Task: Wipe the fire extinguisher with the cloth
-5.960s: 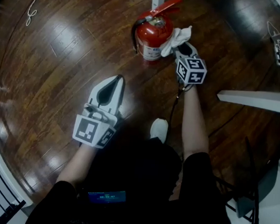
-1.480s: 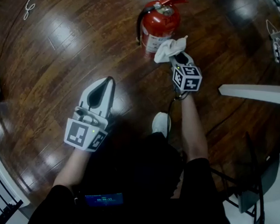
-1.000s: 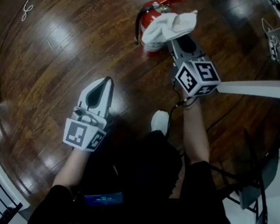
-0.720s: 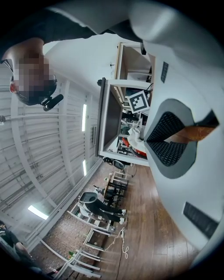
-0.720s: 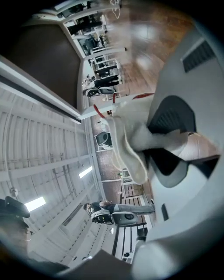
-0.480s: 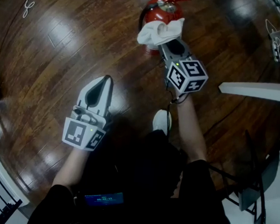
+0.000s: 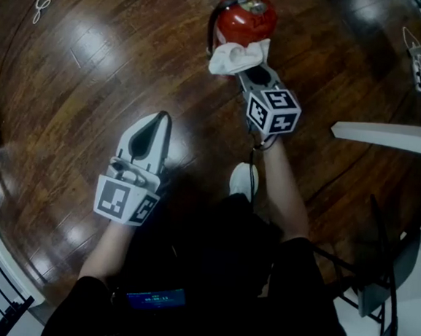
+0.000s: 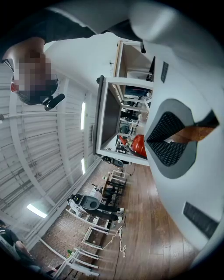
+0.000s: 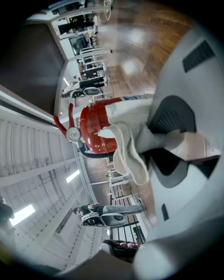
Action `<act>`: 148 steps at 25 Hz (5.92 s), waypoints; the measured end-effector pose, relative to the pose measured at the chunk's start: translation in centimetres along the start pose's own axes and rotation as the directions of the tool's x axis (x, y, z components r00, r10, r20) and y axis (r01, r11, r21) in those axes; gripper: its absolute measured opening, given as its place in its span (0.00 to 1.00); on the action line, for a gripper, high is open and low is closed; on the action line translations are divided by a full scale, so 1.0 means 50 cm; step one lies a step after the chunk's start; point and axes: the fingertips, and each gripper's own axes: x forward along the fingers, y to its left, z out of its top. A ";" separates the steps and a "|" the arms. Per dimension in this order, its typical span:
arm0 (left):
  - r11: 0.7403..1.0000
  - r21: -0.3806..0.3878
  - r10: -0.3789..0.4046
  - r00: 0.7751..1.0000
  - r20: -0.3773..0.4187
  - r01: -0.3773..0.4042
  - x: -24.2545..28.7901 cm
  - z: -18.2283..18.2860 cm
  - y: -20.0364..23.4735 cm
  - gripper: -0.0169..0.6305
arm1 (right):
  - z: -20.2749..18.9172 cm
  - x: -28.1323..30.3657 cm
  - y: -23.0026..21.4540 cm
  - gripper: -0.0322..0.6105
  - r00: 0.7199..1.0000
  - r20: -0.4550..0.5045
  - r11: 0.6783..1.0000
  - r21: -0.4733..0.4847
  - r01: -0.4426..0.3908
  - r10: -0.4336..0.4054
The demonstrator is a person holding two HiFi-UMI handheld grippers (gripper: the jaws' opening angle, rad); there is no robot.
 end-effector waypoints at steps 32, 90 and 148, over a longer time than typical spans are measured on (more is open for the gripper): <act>1.000 -0.010 0.008 1.000 -0.016 -0.008 -0.009 -0.016 0.016 0.03 | -0.197 0.062 -0.069 0.23 0.972 -0.229 0.998 0.009 0.066 -0.062; 0.999 -0.021 0.042 0.999 -0.003 -0.042 -0.047 -0.018 0.032 0.03 | -0.186 0.153 0.036 0.23 0.959 -0.270 0.994 -0.035 -0.099 0.086; 1.000 -0.004 0.022 1.000 -0.015 -0.022 -0.039 -0.020 0.021 0.03 | -0.080 0.010 -0.240 0.23 0.971 -0.014 0.934 0.271 0.233 -0.238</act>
